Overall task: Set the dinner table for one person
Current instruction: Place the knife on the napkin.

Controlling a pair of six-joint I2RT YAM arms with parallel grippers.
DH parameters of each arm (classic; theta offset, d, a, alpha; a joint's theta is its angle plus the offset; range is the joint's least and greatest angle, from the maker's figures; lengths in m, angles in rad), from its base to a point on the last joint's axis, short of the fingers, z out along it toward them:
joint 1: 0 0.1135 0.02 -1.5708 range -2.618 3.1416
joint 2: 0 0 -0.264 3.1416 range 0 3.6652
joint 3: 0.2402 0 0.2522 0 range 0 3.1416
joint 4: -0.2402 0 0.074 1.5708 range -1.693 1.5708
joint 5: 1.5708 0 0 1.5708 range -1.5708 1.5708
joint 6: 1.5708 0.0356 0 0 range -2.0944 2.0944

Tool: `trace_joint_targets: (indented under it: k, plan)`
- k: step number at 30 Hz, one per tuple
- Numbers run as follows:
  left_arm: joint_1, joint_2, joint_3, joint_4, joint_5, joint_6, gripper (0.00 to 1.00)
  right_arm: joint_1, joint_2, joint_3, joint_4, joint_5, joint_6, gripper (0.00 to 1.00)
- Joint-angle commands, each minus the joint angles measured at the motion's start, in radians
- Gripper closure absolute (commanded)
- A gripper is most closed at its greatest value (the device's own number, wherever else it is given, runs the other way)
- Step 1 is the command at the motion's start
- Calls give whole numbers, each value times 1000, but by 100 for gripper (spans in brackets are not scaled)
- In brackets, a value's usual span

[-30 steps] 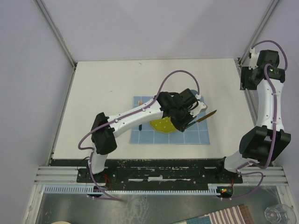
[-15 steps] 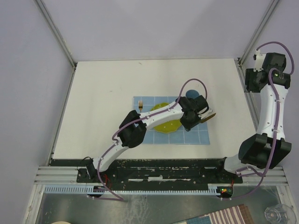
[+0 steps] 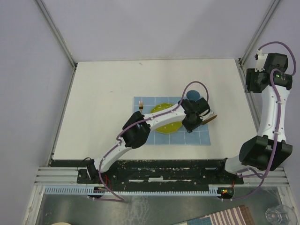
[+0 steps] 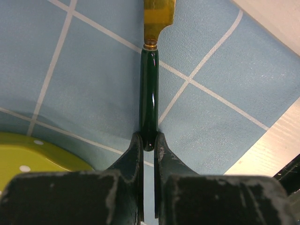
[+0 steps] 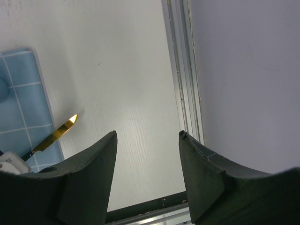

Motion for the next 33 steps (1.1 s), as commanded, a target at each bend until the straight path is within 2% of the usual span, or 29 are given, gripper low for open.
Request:
trace_joint_targets:
  k: [1,3,6,12,19,21,24,26,29,33]
  plan:
    - [-5,34,30,64,23,-38,97,-4,-20,1,12,-15,17,37]
    - [-5,35,31,69,61,-33,95,-4,-19,0,13,-11,19,37]
    - [-10,10,-1,94,87,-31,78,-4,-16,-3,15,-18,20,36]
    - [-14,-43,-52,119,66,-23,59,-5,-16,-24,22,-26,26,35]
    - [-16,-127,-44,91,64,5,55,-8,-32,-46,27,-41,22,30]
    - [-16,-166,18,62,21,40,53,-10,-50,-65,30,-70,8,30]
    - [-16,-239,167,29,-79,121,40,-10,-71,-83,-2,-126,-28,25]
    - [-15,-300,204,44,-163,171,34,-10,-93,-89,-36,-171,-66,25]
    - [-4,-416,155,78,-254,215,31,-10,-154,-118,-80,-255,-147,25]
    - [58,-562,1,79,-320,214,31,-11,-214,-152,-219,-356,-299,24]
